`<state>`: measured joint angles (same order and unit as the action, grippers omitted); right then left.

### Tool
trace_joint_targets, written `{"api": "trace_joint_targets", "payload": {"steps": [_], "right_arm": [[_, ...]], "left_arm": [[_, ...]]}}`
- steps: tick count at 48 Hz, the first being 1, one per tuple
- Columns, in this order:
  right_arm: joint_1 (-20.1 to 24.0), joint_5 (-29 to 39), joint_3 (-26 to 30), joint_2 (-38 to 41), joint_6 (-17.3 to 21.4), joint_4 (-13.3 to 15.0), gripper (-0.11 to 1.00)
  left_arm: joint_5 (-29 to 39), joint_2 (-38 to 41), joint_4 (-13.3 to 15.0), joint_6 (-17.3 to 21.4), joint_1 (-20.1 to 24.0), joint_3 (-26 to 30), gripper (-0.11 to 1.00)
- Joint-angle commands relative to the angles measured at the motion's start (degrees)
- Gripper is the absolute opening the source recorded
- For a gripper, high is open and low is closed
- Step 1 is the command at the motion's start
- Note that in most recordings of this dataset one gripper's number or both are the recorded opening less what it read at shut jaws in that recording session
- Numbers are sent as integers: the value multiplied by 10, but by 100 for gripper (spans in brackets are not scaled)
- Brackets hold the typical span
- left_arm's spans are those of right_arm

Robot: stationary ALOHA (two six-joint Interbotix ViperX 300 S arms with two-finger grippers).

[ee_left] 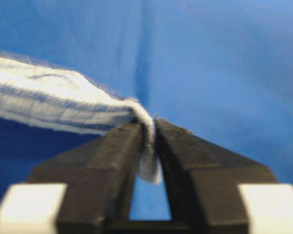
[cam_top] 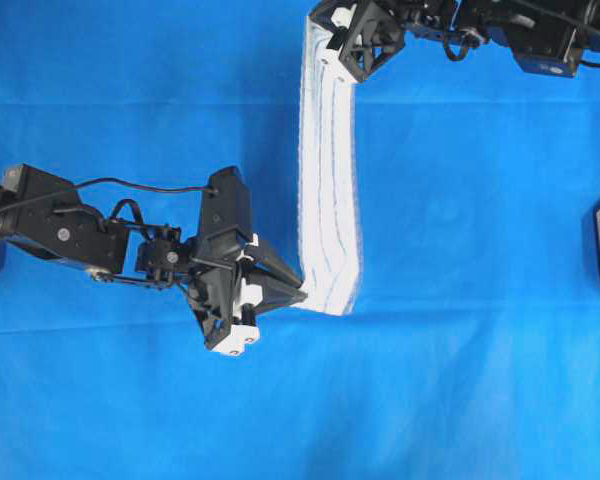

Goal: Fold the blue towel.
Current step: 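Lay the strip lengthwise, release, and pull both grippers outward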

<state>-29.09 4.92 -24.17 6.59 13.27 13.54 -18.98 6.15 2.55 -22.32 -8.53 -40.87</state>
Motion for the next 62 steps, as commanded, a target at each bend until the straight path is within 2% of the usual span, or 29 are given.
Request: {"api": "trace_joint_targets", "payload": {"steps": [1,3,12,14,20,23,27,32,41,57,62], "right_arm": [[2,0,13,-8,0,4,5],[2,0,14,-8,0,6,5],[2,0,17,-9,-2,15,7],[2,0,18,-9,-4,18,14],[2,3,16,-22,-18,24,51],[2,3,12,-33,-26,25,60],[2,3,2,-57,-33,25,56],[2,3,-21,-91,-33,25,51],[19,-8,-101,-179,-26,24,51],[118,-98,-252,-340,-12,4,51],[149,-120,-286,-376,-2,1,51]], "left_arm": [[-1,-6,0,2,-1,10,22],[0,-6,0,2,0,10,30],[21,-15,-2,4,1,9,54],[36,-23,-3,4,2,8,60],[105,-64,-5,6,5,4,69],[149,-97,-8,9,8,-1,71],[182,-138,-11,9,13,-10,70],[191,-192,-11,18,21,-33,71],[181,-296,-11,79,47,-78,71],[136,-427,-11,172,131,-152,71],[127,-451,-11,178,140,-167,71]]}}
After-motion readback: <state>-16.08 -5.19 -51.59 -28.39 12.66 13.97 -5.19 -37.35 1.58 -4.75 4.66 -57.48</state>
